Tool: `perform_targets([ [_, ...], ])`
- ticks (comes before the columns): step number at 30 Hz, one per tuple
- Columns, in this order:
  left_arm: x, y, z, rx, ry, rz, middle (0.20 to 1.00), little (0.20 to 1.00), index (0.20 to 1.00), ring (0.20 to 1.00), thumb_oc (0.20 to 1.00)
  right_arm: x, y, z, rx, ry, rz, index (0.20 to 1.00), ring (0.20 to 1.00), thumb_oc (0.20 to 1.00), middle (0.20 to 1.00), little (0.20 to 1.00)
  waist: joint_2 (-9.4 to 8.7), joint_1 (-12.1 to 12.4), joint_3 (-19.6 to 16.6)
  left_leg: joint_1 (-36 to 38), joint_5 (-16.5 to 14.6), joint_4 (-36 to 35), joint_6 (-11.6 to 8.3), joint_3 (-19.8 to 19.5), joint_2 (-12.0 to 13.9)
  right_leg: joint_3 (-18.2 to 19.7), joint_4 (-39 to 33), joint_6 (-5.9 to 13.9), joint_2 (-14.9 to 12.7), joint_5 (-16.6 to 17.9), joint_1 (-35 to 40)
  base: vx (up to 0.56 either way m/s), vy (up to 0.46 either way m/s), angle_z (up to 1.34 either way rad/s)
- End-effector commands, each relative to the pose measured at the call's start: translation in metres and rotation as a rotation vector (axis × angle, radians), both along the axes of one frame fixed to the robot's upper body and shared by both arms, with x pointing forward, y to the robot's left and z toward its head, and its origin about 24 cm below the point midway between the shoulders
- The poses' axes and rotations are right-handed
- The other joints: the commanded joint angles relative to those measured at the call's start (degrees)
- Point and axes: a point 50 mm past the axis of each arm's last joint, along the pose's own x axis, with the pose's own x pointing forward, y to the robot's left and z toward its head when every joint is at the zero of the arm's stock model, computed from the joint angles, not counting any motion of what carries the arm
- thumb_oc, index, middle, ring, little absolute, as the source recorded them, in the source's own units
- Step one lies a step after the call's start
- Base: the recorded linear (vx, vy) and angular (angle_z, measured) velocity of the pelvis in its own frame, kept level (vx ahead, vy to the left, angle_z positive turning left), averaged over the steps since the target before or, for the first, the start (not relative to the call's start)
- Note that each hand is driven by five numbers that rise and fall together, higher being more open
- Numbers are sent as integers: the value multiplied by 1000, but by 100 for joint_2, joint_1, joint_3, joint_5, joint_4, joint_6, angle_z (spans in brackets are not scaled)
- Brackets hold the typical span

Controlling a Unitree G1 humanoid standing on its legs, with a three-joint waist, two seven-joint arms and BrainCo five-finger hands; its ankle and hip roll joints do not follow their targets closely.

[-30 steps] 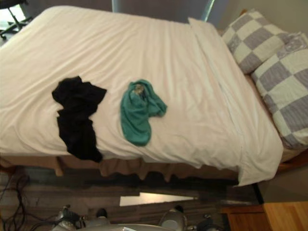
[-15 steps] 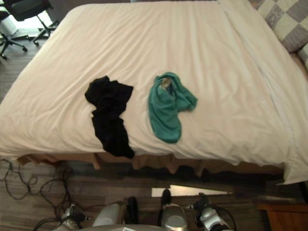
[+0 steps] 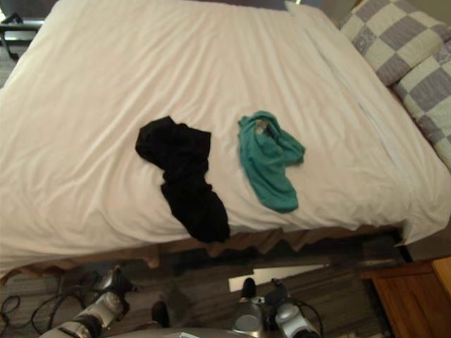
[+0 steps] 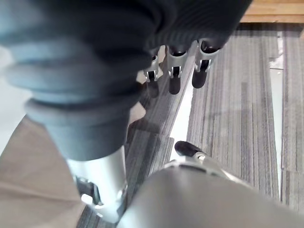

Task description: Tidy up the quilt and then pick up the clothes from the bed and put them into the laundry hamper.

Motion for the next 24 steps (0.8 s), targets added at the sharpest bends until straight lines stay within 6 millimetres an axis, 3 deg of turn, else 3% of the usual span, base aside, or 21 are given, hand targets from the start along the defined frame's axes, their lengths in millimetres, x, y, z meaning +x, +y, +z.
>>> perform_targets([
  [1,-27,12,-8,40,91,51,1000,1000,1000,1000,1000,9,-29,6,-55,-20,-81,1000,1000,1000,1000,1000,298,78,79,-164,-171,-14,-617,-187,233,81,33,132,240,-1260,166,-7,13,-7],
  [4,-55,36,-8,61,123,224,1000,1000,1000,1000,1000,-12,-59,4,-107,33,-253,1000,1000,1000,1000,1000,280,124,-22,-150,-171,-14,-637,-109,226,93,-382,178,194,-1124,331,54,-44,-18],
  [6,-77,59,-4,67,94,433,1000,1000,1000,1000,1000,-18,-90,13,-142,-17,-423,1000,1000,1000,1000,1000,274,159,-91,-98,-153,-14,-672,-46,241,2,-582,223,113,-1011,482,117,-74,-17],
  [7,-95,81,4,87,46,609,1000,1000,1000,1000,1000,-22,-118,27,-182,-97,-538,1000,1000,1000,1000,1000,291,161,-123,-41,-147,-14,-710,-32,262,-33,-706,256,88,-980,607,93,-63,-12],
  [8,-95,82,4,88,46,609,1000,1000,1000,1000,1000,-22,-118,27,-182,-96,-538,1000,1000,1000,1000,1000,288,160,-138,-61,-136,-14,-708,-33,259,-32,-712,255,86,-968,590,93,-45,-9],
  [10,-103,110,20,144,-41,734,1000,1000,1000,1000,1000,-21,-143,46,-229,-208,-585,1000,1000,1000,1000,1000,303,150,-172,18,-160,-14,-740,-32,283,-70,-802,278,83,-970,717,90,-34,-6],
  [11,-91,141,45,217,-201,773,1000,1000,1000,1000,1000,-18,-166,69,-314,-319,-581,1000,1000,1000,1000,1000,323,143,-201,44,-139,-14,-767,-43,291,-108,-851,295,73,-964,800,102,-46,-2],
  [12,-79,155,62,256,-294,765,1000,1000,1000,1000,1000,-15,-177,82,-368,-367,-562,1000,1000,1000,1000,1000,337,144,-196,78,-150,-14,-782,-57,302,-135,-850,304,77,-989,845,59,-33,0],
  [13,-79,155,62,257,-294,765,1000,1000,1000,1000,1000,-15,-177,82,-367,-367,-562,1000,1000,1000,1000,1000,333,142,-204,59,-133,-14,-780,-59,299,-135,-853,300,74,-975,829,31,-28,9],
  [14,-64,169,83,316,-401,727,1000,1000,1000,1000,1000,-11,-187,98,-427,-422,-526,1000,1000,1000,1000,1000,339,139,-208,68,-130,-14,-790,-77,307,-141,-852,306,77,-987,849,39,-33,13],
  [15,-26,182,131,396,-641,594,1000,1000,1000,1000,1000,1,-202,129,-528,-532,-453,1000,1000,1000,1000,1000,370,152,-192,105,-161,-14,-806,-110,328,-165,-845,323,84,-1036,909,40,-48,17],
  [17,1,182,169,445,-799,462,1000,1000,1000,1000,1000,13,-211,158,-610,-631,-406,1000,1000,1000,1000,1000,397,147,-192,95,-160,-14,-818,-144,345,-180,-832,330,88,-1065,910,17,-42,18],
  [21,56,153,242,491,-1061,121,1000,1000,1000,1000,1000,48,-208,214,-695,-857,-282,1000,1000,1000,1000,1000,483,120,-188,94,-184,-14,-820,-172,351,-174,-839,339,87,-1110,910,10,-21,3],
  [22,57,152,243,491,-1062,121,1000,1000,1000,1000,1000,48,-208,214,-695,-858,-283,1000,1000,1000,1000,1000,479,123,-183,76,-156,-14,-816,-172,348,-171,-840,333,84,-1086,893,0,0,0],
  [24,76,137,261,480,-1121,9,1000,1000,1000,1000,1000,66,-198,233,-699,-946,-205,1000,1000,1000,1000,1000,512,87,-182,112,-201,-14,-813,-147,348,-149,-860,348,82,-1108,922,0,0,0],
])
